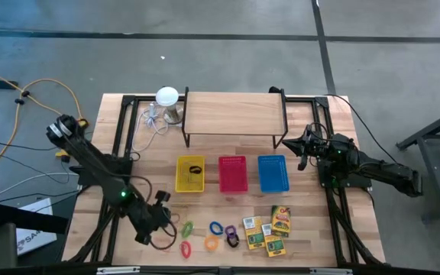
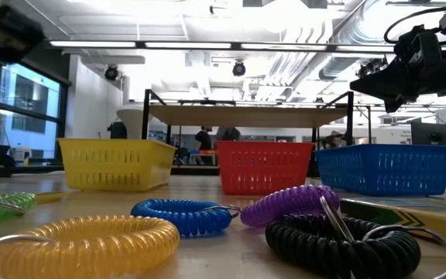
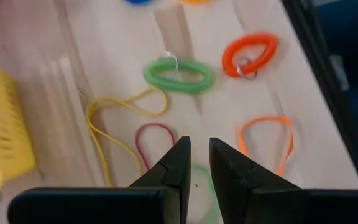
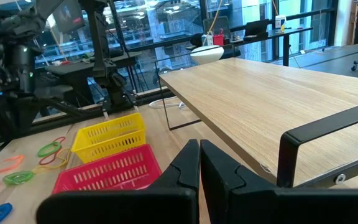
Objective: Pick & Place Office Desk Supplies
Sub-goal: Put the orange rubber band into the yellow bin
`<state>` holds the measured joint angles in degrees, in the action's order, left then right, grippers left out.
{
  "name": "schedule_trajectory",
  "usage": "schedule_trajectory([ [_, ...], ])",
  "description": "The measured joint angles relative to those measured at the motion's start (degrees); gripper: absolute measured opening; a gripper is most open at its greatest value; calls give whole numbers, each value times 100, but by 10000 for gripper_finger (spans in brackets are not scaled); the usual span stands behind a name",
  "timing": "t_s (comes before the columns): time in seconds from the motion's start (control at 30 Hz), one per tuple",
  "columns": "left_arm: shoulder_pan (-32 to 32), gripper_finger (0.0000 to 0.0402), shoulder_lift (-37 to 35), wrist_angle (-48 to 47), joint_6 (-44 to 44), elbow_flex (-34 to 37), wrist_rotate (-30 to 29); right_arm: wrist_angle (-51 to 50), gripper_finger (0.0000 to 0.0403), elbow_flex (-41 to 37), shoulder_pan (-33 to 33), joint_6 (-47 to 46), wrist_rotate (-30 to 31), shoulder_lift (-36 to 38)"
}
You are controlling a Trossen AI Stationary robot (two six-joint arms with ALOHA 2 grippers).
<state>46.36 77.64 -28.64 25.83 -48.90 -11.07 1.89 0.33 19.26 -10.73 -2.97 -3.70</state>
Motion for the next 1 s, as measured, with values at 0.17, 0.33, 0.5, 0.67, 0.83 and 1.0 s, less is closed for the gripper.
schedule_trajectory([
  [0.17,290,54,540,388,275,0,2,0,2,-1,-1,-1,-2,-1],
  [0.33,484,54,982,803,707,-2,2,0,2,-1,0,-1,0,1],
  [0.5,606,54,1191,904,1235,-2,-2,0,2,1,1,-1,-2,1],
  [0.67,657,54,1338,904,1458,-4,-2,0,2,0,0,-1,-1,1],
  [0.83,682,54,1404,920,1528,-4,0,0,2,-1,-1,1,-2,1],
  [1.0,685,54,1418,921,1588,-4,-2,0,2,0,0,-1,-2,1],
])
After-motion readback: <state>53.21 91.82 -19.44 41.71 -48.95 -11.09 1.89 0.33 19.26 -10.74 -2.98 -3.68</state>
